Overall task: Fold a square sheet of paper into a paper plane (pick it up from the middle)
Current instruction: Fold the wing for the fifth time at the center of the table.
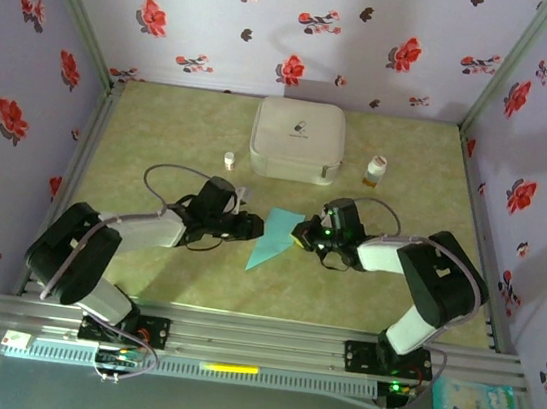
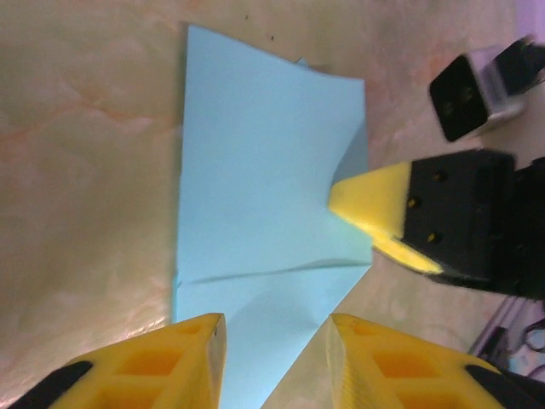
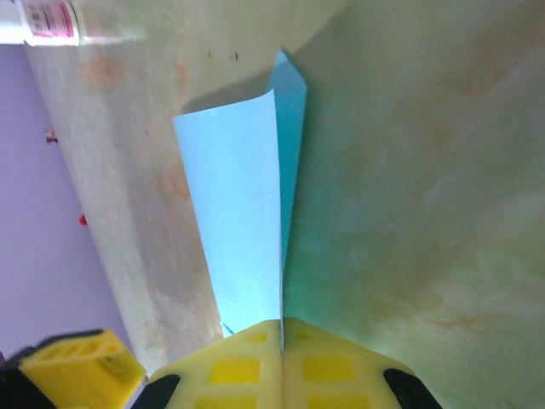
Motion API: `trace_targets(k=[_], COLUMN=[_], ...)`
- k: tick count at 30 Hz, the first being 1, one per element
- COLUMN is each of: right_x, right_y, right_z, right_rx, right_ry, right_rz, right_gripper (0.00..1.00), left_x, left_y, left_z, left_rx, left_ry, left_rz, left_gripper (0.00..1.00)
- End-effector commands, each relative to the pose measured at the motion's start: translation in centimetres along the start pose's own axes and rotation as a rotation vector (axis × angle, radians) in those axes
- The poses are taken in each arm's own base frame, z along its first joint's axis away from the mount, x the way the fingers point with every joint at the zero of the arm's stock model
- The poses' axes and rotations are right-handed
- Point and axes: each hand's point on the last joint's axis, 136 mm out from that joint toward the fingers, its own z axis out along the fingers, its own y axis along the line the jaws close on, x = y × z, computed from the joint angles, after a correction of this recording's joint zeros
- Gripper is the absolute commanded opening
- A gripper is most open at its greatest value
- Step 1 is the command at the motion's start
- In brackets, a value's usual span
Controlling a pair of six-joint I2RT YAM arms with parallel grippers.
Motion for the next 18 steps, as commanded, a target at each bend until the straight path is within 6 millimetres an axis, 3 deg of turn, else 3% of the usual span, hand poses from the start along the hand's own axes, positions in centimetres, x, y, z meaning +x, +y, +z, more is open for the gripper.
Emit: trace_targets(k=[1,4,8,18], right_x=[-0.2,-0.3,-0.3,-0.3], right_y=[-0.5,0.0,0.6,1.1], right_z=[-0.8,-1.0,-0.9,-0.8], right_rx=[0.041,0.024,-0.002,-0.017], right_ry=[-0.048,-0.055,-0.046,-0.046], right_rz=[0.041,0.053,0.067,0.069], right_gripper=[0.02,0.02,0.03,0.04], left_x=[0.9,1.5,2.4,3.9], left_y=[0.3,-0.1,-1.1,-2.5], left_z=[-0.5,-0.4,0.4,2.2], left_rx=[-0.093,-0.144,-0.203,-0.352], left_ry=[0.002,-0.004,0.012,0.042], left_rz=[0.142,0.238,0.370,0.653], left_gripper=[0.43,0.52,0.57,0.58])
